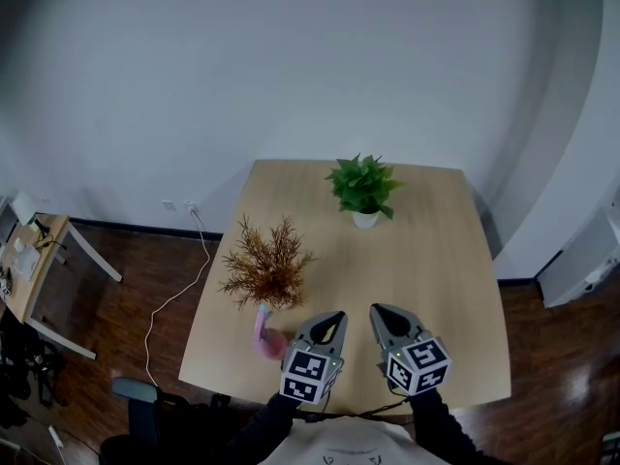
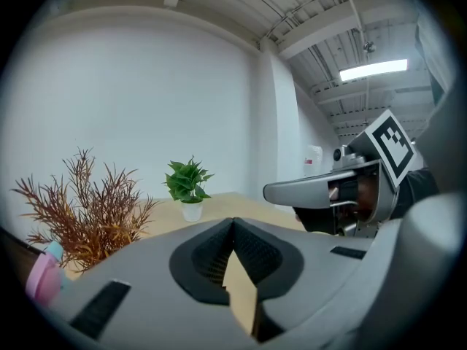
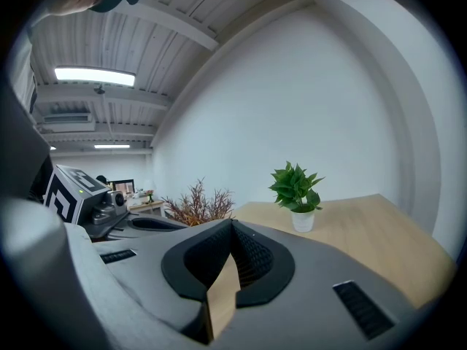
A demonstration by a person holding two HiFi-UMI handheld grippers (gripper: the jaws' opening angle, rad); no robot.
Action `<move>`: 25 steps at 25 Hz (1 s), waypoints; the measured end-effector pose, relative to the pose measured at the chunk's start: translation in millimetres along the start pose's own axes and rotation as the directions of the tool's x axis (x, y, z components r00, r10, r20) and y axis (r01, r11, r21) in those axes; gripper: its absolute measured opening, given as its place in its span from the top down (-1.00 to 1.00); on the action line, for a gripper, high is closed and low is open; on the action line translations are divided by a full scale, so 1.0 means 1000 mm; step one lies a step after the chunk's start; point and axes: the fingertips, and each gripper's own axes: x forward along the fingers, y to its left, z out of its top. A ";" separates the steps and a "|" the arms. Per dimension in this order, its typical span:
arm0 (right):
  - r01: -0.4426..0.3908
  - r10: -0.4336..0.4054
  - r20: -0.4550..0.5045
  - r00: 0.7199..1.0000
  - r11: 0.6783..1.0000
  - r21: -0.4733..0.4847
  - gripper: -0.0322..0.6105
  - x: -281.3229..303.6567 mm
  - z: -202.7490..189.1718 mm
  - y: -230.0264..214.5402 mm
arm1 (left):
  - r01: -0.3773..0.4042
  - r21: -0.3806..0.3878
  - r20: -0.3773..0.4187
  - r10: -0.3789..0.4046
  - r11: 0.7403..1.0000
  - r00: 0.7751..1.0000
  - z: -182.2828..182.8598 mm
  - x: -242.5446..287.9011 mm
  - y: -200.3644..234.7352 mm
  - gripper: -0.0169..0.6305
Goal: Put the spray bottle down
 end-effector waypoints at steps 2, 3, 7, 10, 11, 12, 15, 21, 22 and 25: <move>-0.004 0.004 0.002 1.000 1.000 -0.008 0.94 0.001 0.001 0.001 | 0.000 0.000 0.000 0.000 1.000 1.000 0.000 0.000 0.001 0.96; -0.007 0.007 0.002 1.000 1.000 -0.010 0.94 0.001 0.001 0.002 | 0.001 0.000 0.001 -0.001 1.000 1.000 0.001 0.000 0.001 0.96; -0.012 0.012 0.001 1.000 1.000 -0.011 0.94 0.000 0.002 0.002 | -0.001 0.004 0.005 0.001 1.000 1.000 0.004 0.000 0.001 0.96; -0.012 0.012 0.001 1.000 1.000 -0.011 0.94 -0.001 0.002 0.002 | 0.000 0.008 0.003 0.000 1.000 1.000 0.003 0.000 0.000 0.96; -0.012 0.012 0.002 1.000 1.000 -0.011 0.94 0.000 0.002 0.002 | 0.001 0.008 0.002 -0.001 1.000 1.000 0.001 0.000 0.000 0.96; -0.012 0.012 0.001 1.000 1.000 -0.012 0.94 0.000 0.002 0.002 | 0.001 0.009 0.003 -0.001 1.000 1.000 0.001 0.000 0.000 0.96; -0.011 0.011 0.001 1.000 1.000 -0.014 0.94 0.000 0.002 0.001 | 0.001 0.007 -0.003 -0.001 1.000 1.000 0.002 -0.001 0.000 0.96; -0.010 0.010 -0.001 1.000 1.000 -0.017 0.94 0.001 0.000 0.002 | 0.003 0.008 -0.001 -0.003 1.000 1.000 0.002 -0.001 -0.001 0.96; -0.010 0.010 -0.002 1.000 1.000 -0.017 0.94 0.001 0.000 0.002 | 0.004 0.009 -0.001 -0.004 1.000 1.000 0.003 -0.001 -0.001 0.96; -0.010 0.010 -0.002 1.000 1.000 -0.019 0.94 0.001 0.001 0.003 | 0.004 0.017 0.015 -0.004 1.000 1.000 0.004 -0.001 -0.001 0.96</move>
